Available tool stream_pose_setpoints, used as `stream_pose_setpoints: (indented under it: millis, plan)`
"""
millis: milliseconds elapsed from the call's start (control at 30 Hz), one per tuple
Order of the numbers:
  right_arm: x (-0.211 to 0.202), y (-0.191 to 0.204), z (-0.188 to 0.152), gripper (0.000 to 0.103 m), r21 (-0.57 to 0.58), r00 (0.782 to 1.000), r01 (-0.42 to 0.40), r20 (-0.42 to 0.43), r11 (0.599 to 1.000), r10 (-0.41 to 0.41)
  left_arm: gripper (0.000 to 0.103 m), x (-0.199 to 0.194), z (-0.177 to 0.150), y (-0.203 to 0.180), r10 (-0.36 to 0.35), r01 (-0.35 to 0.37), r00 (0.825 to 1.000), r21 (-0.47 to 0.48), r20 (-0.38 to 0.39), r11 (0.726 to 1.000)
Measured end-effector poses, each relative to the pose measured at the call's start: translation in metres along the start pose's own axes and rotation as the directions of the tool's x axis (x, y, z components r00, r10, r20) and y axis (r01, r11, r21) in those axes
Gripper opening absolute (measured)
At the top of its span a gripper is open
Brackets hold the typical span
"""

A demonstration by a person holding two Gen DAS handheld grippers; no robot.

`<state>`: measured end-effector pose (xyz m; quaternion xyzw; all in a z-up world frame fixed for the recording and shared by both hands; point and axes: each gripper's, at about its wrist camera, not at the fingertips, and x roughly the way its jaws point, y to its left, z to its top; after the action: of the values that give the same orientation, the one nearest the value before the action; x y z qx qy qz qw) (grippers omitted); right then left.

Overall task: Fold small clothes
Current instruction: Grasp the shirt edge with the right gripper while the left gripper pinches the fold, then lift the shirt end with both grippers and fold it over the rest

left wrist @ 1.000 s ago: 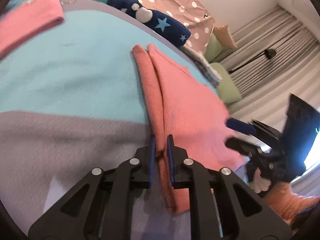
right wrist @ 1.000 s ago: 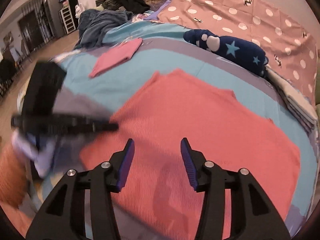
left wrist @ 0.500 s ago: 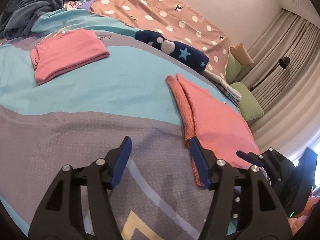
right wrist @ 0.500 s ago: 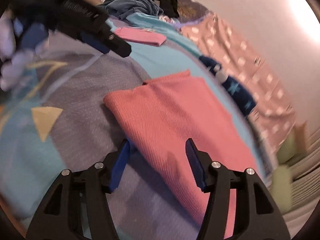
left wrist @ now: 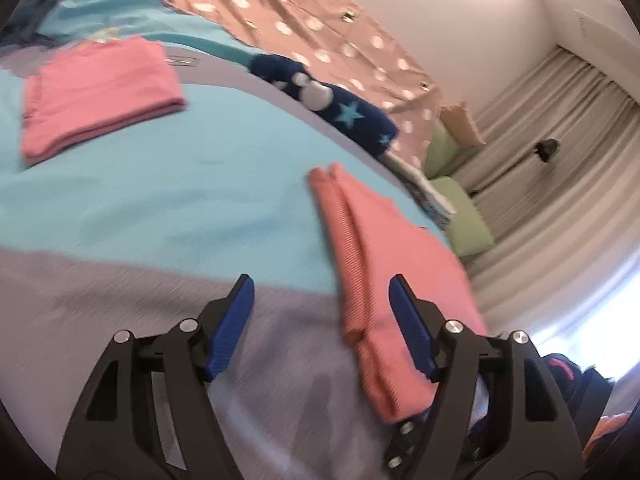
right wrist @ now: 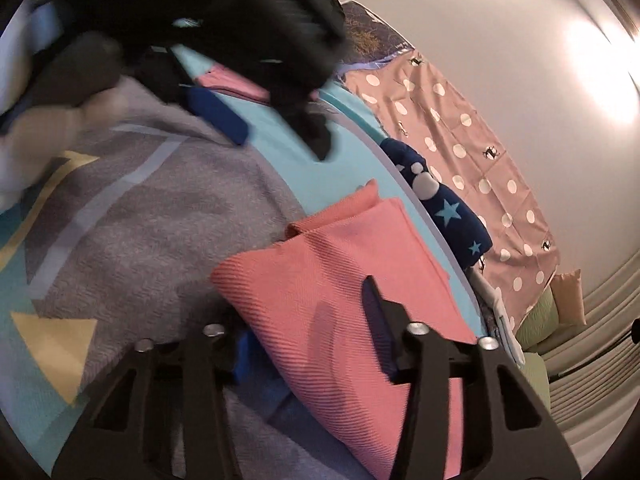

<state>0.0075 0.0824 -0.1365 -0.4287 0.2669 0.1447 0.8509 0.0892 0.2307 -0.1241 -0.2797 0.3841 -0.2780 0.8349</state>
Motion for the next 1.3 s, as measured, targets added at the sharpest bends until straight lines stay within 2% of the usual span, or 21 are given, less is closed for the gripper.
stream_pose_setpoints:
  millis: [67,167,333,400,467,633,667,700,733,767,800,833,967,1300]
  plan:
    - [0.001,0.003,0.0,0.024,-0.023,1.0,0.002,0.007,1.0,-0.001,0.074,0.019,0.011,-0.005,-0.06,0.061,0.997,0.008,-0.043,0.998]
    - [-0.001,0.004,0.001,0.023,-0.019,1.0,0.008,0.006,1.0,-0.008,0.074,0.051,0.024,-0.012,-0.1,0.103,0.988,0.017,-0.118,0.995]
    - [-0.002,-0.002,-0.001,0.023,0.022,1.0,0.008,-0.014,1.0,-0.007,0.074,0.099,0.046,-0.026,-0.092,0.107,0.972,0.059,-0.218,0.992]
    - [-0.001,-0.006,-0.002,0.033,0.04,1.0,0.024,-0.02,0.999,-0.024,0.074,0.113,0.052,-0.03,-0.097,0.115,0.966,0.063,-0.241,0.991]
    - [0.001,-0.012,-0.004,0.038,0.07,0.999,0.012,-0.031,0.997,-0.01,0.074,0.122,0.055,-0.029,-0.102,0.118,0.965,0.053,-0.243,0.992]
    - [0.007,-0.017,-0.005,0.04,0.108,0.998,-0.017,-0.055,0.994,0.023,0.071,0.126,0.058,-0.031,-0.112,0.129,0.962,0.052,-0.25,0.99]
    - [0.009,-0.017,-0.004,0.039,0.108,0.998,-0.017,-0.056,0.994,0.024,0.069,0.126,0.059,-0.031,-0.108,0.124,0.962,0.048,-0.252,0.991]
    - [0.009,-0.017,-0.003,0.033,0.108,0.998,-0.022,-0.053,0.994,0.028,0.062,0.126,0.059,-0.03,-0.103,0.118,0.962,0.045,-0.253,0.992]
    - [0.007,-0.014,-0.001,0.029,0.109,0.998,-0.034,-0.049,0.993,0.039,0.05,0.128,0.059,-0.03,-0.098,0.112,0.962,0.04,-0.253,0.993]
    - [0.006,-0.015,0.0,0.016,0.114,0.998,-0.04,-0.045,0.993,0.045,0.042,0.13,0.059,-0.029,-0.091,0.101,0.963,0.026,-0.254,0.995]
    - [0.004,-0.018,0.0,0.01,0.13,0.998,-0.04,-0.036,0.991,0.045,0.024,0.132,0.059,-0.027,-0.088,0.094,0.962,0.01,-0.257,0.996]
    - [0.0,-0.024,-0.001,0.009,0.162,0.999,-0.046,-0.016,0.986,0.049,0.018,0.136,0.058,-0.024,-0.085,0.085,0.961,-0.015,-0.263,0.996]
    - [-0.011,-0.047,-0.003,0.007,0.286,0.995,-0.103,0.028,0.953,0.099,0.018,0.134,0.059,-0.026,-0.077,0.077,0.965,-0.009,-0.249,0.997]
    - [-0.024,-0.066,-0.009,0.007,0.386,0.989,-0.145,0.072,0.911,0.127,0.018,0.128,0.071,-0.059,-0.059,0.077,0.969,0.067,-0.239,0.995]
